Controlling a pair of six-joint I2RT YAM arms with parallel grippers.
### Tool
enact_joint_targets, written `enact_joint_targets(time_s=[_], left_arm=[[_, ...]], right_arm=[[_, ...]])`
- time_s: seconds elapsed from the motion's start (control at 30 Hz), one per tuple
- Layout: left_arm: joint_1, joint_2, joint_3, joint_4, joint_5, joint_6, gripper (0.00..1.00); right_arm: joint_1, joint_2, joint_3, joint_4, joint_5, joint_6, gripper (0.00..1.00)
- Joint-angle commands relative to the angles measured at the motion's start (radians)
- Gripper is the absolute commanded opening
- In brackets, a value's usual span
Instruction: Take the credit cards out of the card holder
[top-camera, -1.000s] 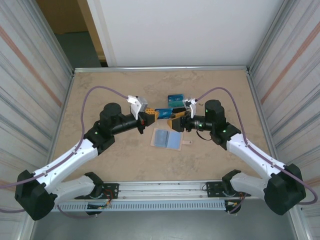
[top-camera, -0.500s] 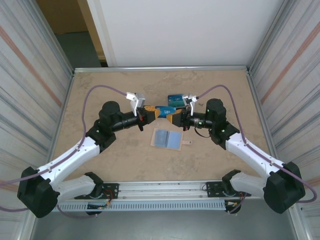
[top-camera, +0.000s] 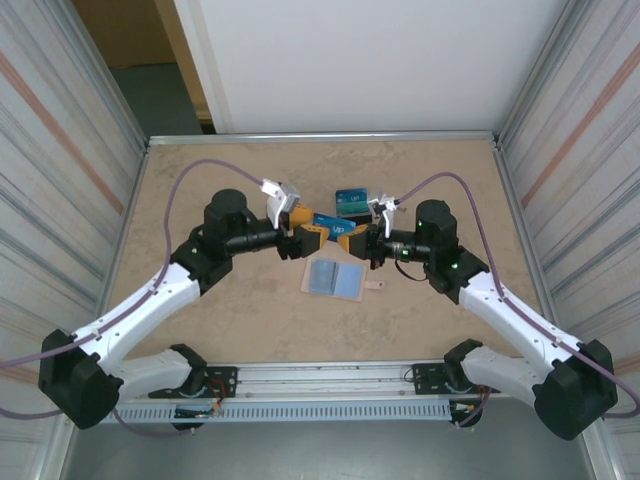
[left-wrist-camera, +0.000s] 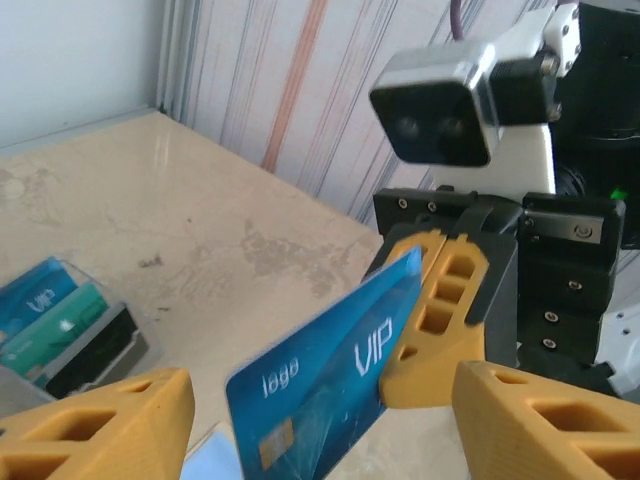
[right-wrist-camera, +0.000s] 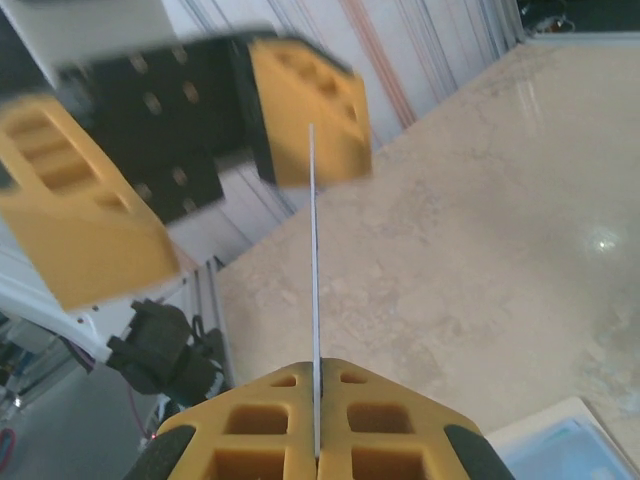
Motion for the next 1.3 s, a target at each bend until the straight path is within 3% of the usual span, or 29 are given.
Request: enact_joint_targets(time_s=[0.0, 0.23, 0.37, 0.73, 0.9, 1.03, 1.07, 1.13, 1.2, 1.27], left_arm=[[0.001, 0.015, 0.119, -0.197, -0.021, 0.149, 0.71], [0.000, 0.113, 0.299, -0.462, 0.043, 0.427, 0.58], [-0.001, 0.200, 0.417, -0.613, 0.079, 0.563, 0.55], [-0.019, 0.367, 0.572, -0.794, 0.171, 0.734, 0.39], [-0.021, 0.402, 0.591, -0.826, 0.183, 0.758, 0.22], [-0.023, 0.428, 0.608, -0.844, 0.198, 0.778, 0.00], [-0.022, 0.434, 0.612, -0.846, 0.195, 0.783, 0.00], [-0.021, 0.449, 0.614, -0.832, 0.172, 0.797, 0.00], [-0.020, 0.463, 0.614, -0.808, 0.135, 0.805, 0.00], [-0.014, 0.477, 0.614, -0.754, 0.086, 0.795, 0.00]], right_arm=[[0.003, -0.020, 0.052, -0.124, 0.013, -0.086, 0.00], [0.001, -0.015, 0.088, -0.234, -0.018, -0.173, 0.00], [0.000, -0.009, 0.112, -0.287, -0.023, -0.206, 0.00], [-0.017, -0.022, 0.109, -0.293, -0.019, -0.212, 0.00], [-0.026, -0.026, 0.103, -0.291, -0.021, -0.211, 0.00], [-0.035, -0.025, 0.104, -0.286, -0.022, -0.212, 0.00], [-0.037, -0.025, 0.104, -0.288, -0.022, -0.211, 0.00], [-0.042, -0.023, 0.106, -0.292, -0.020, -0.208, 0.11], [-0.048, -0.025, 0.107, -0.302, 0.004, -0.204, 0.37], [-0.054, -0.034, 0.103, -0.314, 0.047, -0.196, 0.47]])
